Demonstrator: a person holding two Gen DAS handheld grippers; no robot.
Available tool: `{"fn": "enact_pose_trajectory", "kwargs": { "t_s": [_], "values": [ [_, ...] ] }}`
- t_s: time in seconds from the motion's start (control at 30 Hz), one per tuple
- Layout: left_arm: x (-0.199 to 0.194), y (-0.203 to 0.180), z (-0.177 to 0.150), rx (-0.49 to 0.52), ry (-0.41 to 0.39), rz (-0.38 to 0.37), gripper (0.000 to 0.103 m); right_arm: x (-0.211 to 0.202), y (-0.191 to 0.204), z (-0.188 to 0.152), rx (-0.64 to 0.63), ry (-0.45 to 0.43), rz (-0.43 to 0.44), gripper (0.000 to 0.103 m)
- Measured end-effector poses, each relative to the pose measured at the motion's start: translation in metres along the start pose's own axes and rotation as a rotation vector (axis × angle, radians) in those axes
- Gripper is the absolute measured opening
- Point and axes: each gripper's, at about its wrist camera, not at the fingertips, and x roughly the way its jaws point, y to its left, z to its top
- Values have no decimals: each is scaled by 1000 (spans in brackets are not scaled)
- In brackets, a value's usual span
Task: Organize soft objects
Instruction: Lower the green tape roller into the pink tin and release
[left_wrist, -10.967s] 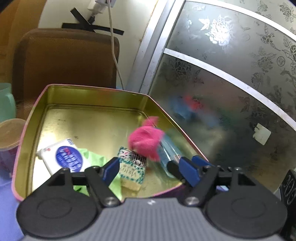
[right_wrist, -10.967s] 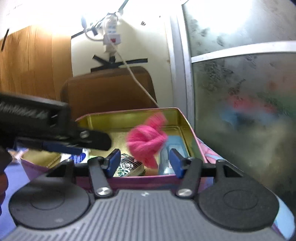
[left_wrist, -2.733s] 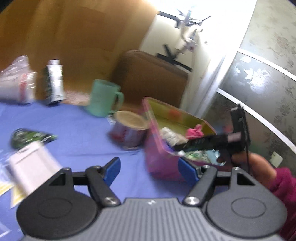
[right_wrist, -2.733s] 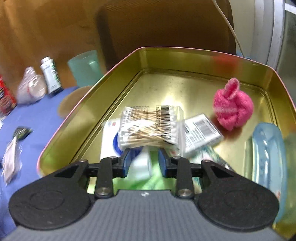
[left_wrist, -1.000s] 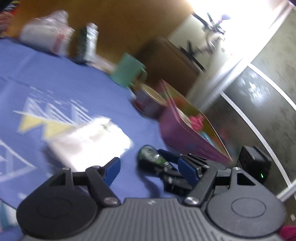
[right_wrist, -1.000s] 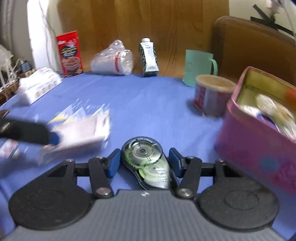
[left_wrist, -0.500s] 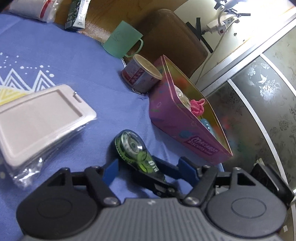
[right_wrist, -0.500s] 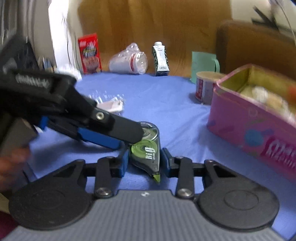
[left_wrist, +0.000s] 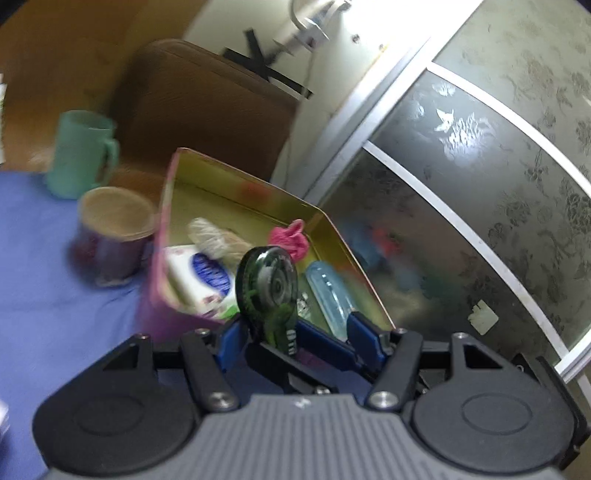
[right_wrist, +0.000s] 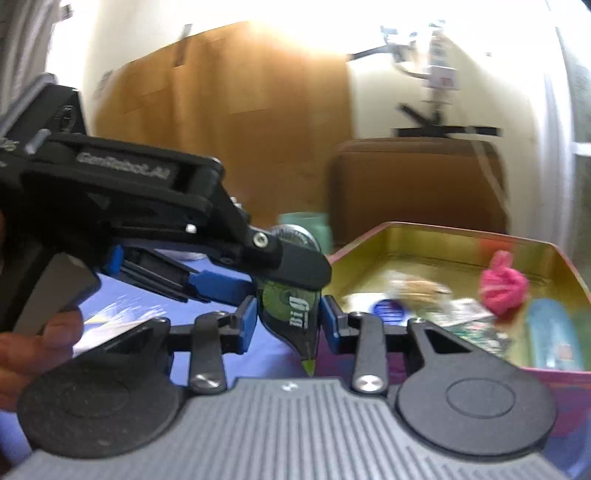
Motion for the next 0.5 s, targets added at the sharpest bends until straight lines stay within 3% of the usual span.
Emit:
{"fn": "enact_pose_trajectory", "kwargs": {
  "t_s": [0.2, 0.3, 0.5],
  "values": [
    [48, -16, 7, 90, -7, 77, 61, 23, -49, -1, 48, 16, -210, 41],
    [55, -13, 5, 76, -4, 103, 61, 29, -68, -6, 58, 19, -316, 50],
    [26, -6, -7, 86, -15, 83, 61, -4, -80, -21, 149, -31, -327, 49]
  ]
}}
